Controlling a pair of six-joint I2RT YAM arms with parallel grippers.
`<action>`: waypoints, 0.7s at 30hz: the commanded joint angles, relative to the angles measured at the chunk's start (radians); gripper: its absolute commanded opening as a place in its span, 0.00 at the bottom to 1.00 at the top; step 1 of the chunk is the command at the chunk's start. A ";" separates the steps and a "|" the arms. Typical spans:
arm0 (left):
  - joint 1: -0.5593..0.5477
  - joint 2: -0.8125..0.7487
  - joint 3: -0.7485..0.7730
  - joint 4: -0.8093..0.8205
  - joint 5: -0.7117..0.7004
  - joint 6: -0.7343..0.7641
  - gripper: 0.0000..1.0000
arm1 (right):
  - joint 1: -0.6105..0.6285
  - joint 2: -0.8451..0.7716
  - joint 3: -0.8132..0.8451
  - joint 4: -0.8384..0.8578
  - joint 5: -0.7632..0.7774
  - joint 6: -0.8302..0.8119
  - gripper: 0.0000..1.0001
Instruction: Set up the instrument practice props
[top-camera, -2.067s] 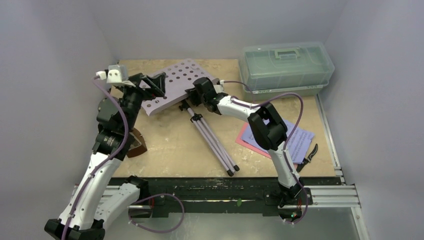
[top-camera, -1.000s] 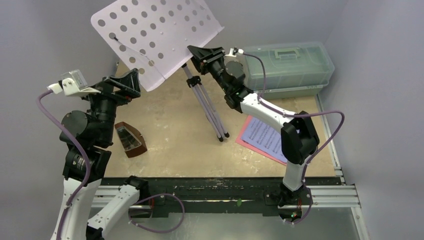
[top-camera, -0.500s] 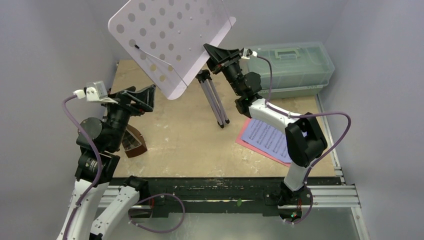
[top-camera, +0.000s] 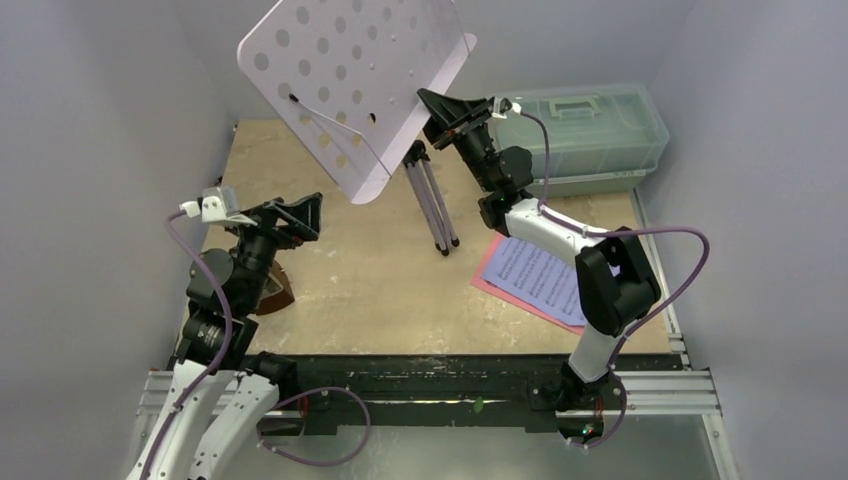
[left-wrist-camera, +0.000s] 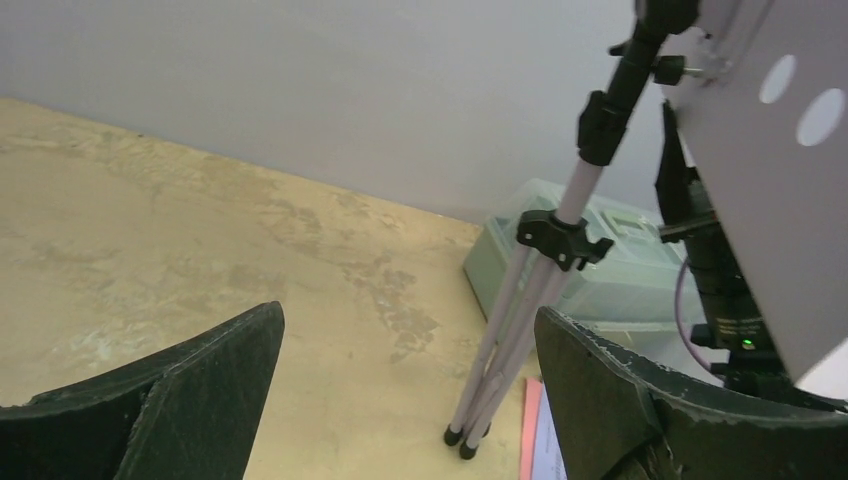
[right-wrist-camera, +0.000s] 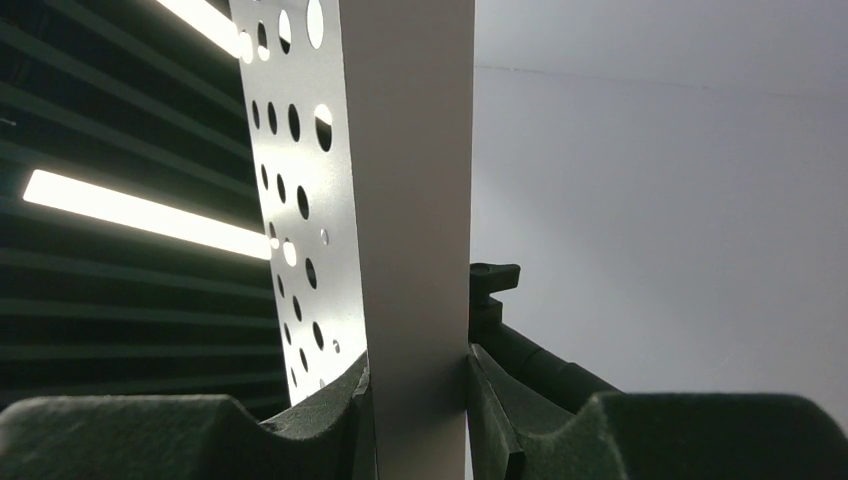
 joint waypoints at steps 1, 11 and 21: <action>-0.005 -0.020 -0.033 0.098 -0.156 -0.023 0.98 | -0.016 -0.128 0.044 0.265 0.016 0.100 0.00; -0.003 0.447 -0.045 0.702 0.303 -0.041 0.94 | -0.031 -0.132 0.044 0.265 -0.010 0.153 0.00; -0.006 0.774 -0.003 1.225 0.568 -0.060 0.87 | -0.032 -0.114 0.053 0.280 -0.021 0.185 0.00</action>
